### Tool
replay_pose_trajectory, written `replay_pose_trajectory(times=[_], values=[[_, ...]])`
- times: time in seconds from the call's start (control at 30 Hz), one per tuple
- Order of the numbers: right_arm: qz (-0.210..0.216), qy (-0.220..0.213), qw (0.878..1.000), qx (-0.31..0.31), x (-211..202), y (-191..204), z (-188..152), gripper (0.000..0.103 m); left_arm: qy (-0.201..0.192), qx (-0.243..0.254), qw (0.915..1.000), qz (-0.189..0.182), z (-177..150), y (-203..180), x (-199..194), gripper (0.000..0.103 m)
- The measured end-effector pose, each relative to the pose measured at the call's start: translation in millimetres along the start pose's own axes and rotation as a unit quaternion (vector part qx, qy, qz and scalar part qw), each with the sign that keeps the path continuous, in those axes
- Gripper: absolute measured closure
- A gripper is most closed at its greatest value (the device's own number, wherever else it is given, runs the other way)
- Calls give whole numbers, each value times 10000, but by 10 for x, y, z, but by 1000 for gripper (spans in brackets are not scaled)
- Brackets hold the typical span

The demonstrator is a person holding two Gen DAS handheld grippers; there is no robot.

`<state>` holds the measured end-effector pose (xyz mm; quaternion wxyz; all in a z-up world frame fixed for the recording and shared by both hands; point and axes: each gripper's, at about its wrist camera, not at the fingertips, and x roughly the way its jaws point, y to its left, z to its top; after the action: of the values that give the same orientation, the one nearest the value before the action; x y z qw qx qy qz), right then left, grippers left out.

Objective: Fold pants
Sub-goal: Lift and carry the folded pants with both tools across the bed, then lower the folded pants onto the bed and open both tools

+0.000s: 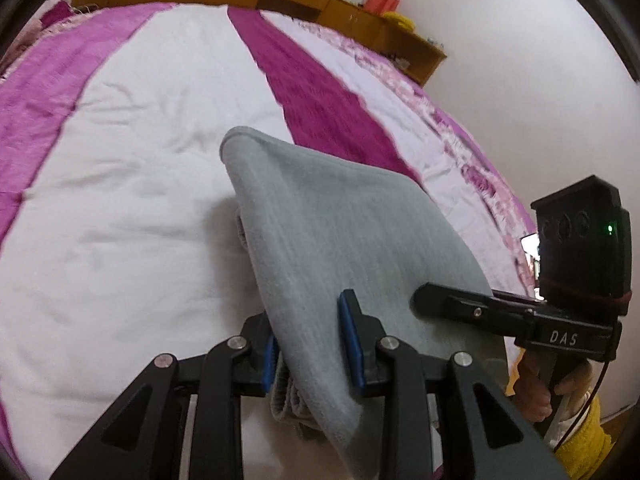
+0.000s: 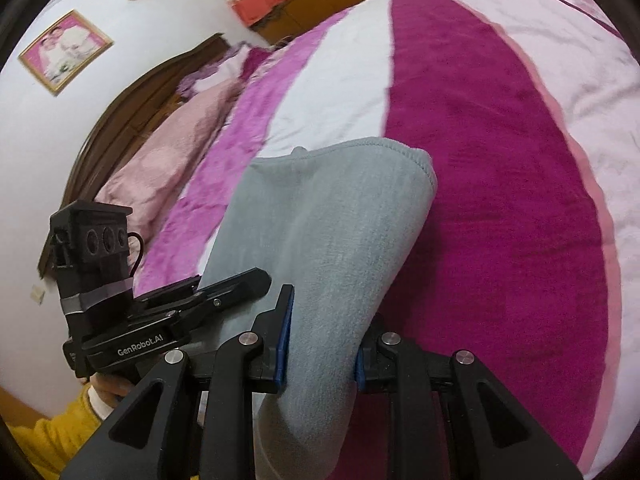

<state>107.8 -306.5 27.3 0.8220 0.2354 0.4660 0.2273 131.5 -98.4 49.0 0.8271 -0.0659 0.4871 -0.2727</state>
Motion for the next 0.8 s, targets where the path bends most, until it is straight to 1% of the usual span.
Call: replay_pose_trajectory(times=[0.07, 0.13, 0.2, 0.23, 0.33, 0.4, 0.47, 0.6, 0.63, 0.77, 0.8], values=[[-219, 115, 9997, 87, 92, -74, -20, 84, 76, 83, 9999, 55, -12, 12, 90, 70], [-283, 98, 9995, 23, 101, -84, -3, 83, 88, 93, 9999, 35, -11, 42, 111, 68], [-414, 59, 9991, -83, 105, -62, 8, 77, 138, -9, 9999, 13, 6, 67, 109, 68], [-463, 50, 9989, -95, 106, -52, 9, 76, 175, -46, 9998, 42, 12, 59, 101, 68], [-507, 65, 9987, -34, 54, -38, -21, 76, 241, 17, 9994, 237, 19, -12, -12, 68], [-554, 47, 9984, 29, 15, -38, -32, 76, 185, 126, 9990, 378, 2, -85, -124, 68], [-614, -23, 9981, 104, -78, -27, -62, 76, 131, 189, 9981, 576, -58, -145, -280, 68], [-778, -210, 9967, 97, -275, 39, -183, 76, 55, 320, 9973, 657, -243, -288, -511, 68], [-834, -241, 9962, 86, -333, 58, -238, 76, 71, 372, 9965, 751, -307, -326, -548, 68], [-1070, -310, 9938, -57, -492, 134, -483, 76, 161, 305, 9953, 907, -506, -313, -581, 68], [-1164, -348, 9926, -87, -514, 146, -554, 76, 177, 276, 9943, 1019, -546, -278, -548, 68]])
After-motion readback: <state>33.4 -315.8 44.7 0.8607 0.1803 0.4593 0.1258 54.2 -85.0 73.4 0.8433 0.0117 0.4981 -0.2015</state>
